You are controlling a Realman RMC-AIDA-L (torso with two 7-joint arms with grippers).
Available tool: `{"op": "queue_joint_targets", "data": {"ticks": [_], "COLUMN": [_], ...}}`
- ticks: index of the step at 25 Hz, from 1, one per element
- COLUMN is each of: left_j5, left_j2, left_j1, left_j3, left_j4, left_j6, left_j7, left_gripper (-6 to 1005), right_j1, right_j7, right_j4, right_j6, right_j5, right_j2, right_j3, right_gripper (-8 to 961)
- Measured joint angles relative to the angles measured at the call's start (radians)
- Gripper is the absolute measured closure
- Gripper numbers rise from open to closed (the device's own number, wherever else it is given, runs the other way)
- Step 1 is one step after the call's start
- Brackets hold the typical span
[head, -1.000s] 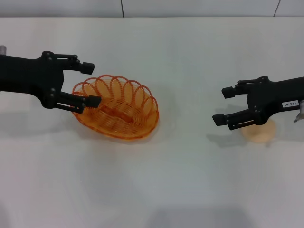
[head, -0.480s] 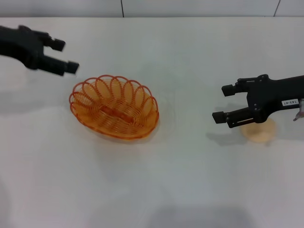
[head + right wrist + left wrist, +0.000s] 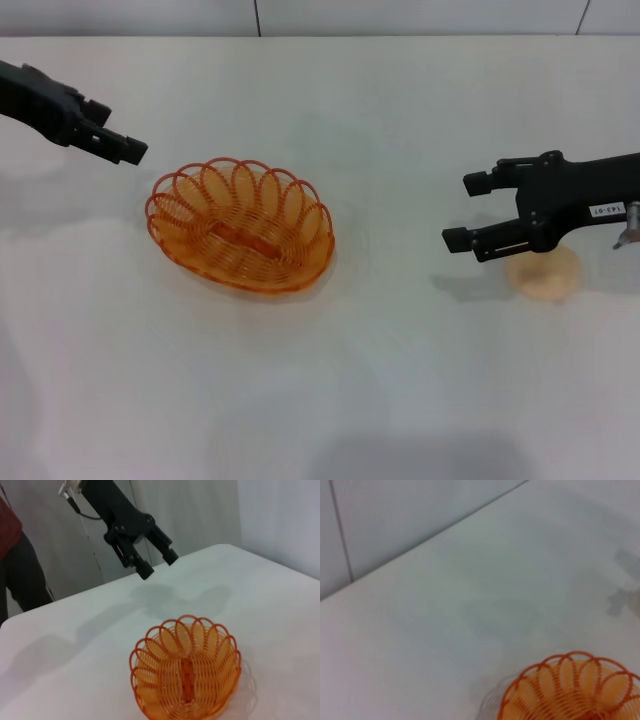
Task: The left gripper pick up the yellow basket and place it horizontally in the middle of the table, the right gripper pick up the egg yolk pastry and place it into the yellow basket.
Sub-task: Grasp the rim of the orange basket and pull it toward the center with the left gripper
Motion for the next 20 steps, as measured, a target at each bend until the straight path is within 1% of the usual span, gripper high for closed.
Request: {"op": "queue_joint_targets", "data": {"ticks": [4, 8, 9, 13, 17, 20], "left_j5": [0.092, 0.122, 0.143, 0.178, 0.211, 0.236], "left_j2": [-0.007, -0.012, -0.016, -0.021, -0.032, -0.038], "left_j1": [-0.027, -0.036, -0.041, -0.048, -0.056, -0.067], "left_j3": [0.002, 0.003, 0.006, 0.022, 0.037, 0.043], "left_j4": [-0.002, -0.006, -0.009, -0.01, -0.012, -0.036], "left_j6": [-0.011, -0.027, -0.039, -0.053, -0.064, -0.077], "left_j7": [-0.096, -0.142, -0.18, -0.249, -0.302, -0.323], "left_gripper": [137, 137, 137, 137, 136, 136], "right_j1": [0.0, 0.001, 0.001, 0.002, 0.001, 0.002], "right_j7": [0.0, 0.001, 0.001, 0.001, 0.001, 0.001], "right_j4": [0.0, -0.001, -0.001, -0.003, -0.006, -0.005], "right_j6": [0.0, 0.0, 0.0, 0.0, -0.002, -0.003], "right_j5": [0.004, 0.005, 0.005, 0.015, 0.019, 0.019], "right_j2": [0.0, 0.0, 0.0, 0.0, 0.0, 0.0], "right_j3": [0.0, 0.0, 0.0, 0.0, 0.0, -0.001], "right_gripper": [81, 81, 81, 82, 82, 82]}}
